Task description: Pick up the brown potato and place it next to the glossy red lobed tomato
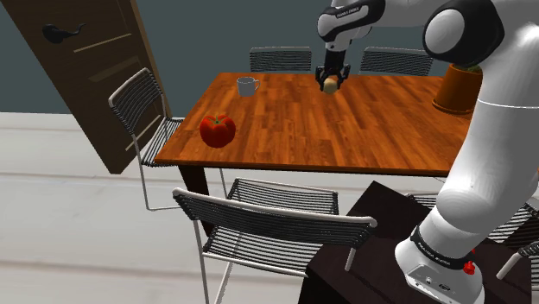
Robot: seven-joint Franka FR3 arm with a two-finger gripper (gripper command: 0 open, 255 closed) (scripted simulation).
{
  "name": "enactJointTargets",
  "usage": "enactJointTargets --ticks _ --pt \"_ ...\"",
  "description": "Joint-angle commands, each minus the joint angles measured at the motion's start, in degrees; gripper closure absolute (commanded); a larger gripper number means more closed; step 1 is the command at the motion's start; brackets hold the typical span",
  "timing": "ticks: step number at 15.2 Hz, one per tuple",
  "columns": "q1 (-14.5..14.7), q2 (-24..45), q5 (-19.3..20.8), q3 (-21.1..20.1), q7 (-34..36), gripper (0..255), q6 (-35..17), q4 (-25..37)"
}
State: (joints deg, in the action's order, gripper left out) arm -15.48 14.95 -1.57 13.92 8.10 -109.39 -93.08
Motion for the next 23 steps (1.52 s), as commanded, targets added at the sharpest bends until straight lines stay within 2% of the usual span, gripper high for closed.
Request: enactJointTargets --ticks 1,12,23 --pt "0.02 -0.05 0.03 0.00 0.06 255 1.54 1.47" --pt "-0.21 -0.07 0.05 0.12 -0.07 255 9.62 9.55" --pt "8.96 -5.20 2.54 -5.10 14.36 255 8.46 3.01"
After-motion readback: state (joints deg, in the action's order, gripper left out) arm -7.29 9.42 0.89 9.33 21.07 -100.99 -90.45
